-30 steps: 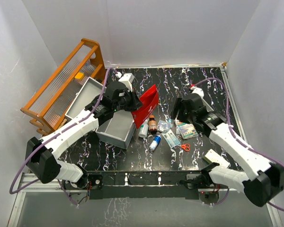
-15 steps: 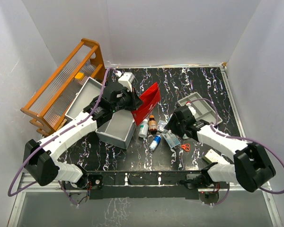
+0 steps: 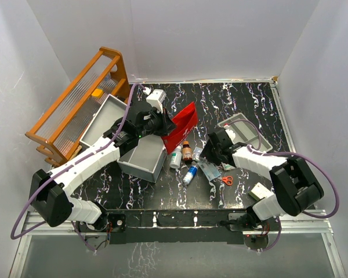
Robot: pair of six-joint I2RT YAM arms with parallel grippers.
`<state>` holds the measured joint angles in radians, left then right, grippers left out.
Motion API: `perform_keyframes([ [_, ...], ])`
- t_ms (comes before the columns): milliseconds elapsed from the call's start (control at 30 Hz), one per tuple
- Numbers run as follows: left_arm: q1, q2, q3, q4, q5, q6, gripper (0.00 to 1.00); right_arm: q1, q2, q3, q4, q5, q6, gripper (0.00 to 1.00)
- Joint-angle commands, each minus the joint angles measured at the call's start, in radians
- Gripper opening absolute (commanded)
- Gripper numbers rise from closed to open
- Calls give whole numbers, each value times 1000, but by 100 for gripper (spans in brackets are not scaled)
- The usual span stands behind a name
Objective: Organize the medicine kit
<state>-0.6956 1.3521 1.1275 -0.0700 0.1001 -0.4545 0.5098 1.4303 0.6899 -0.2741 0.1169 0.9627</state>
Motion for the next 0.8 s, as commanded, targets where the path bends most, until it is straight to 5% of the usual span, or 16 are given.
perform_keyframes([
  [0,1,-3,21,36,34,23,0,-10,8,44,55,37,-13,41],
  [300,1,12,19,38,35,39,0,-19,45,57,15,77,12,37],
  [467,1,12,18,38,38,41,0,-19,89,83,13,19,-10,24],
  [600,1,12,26,27,45,32,0,-19,62,74,6,53,11,2],
  [767,0,-6,21,36,47,27,0,-19,-12,61,-12,124,28,0],
])
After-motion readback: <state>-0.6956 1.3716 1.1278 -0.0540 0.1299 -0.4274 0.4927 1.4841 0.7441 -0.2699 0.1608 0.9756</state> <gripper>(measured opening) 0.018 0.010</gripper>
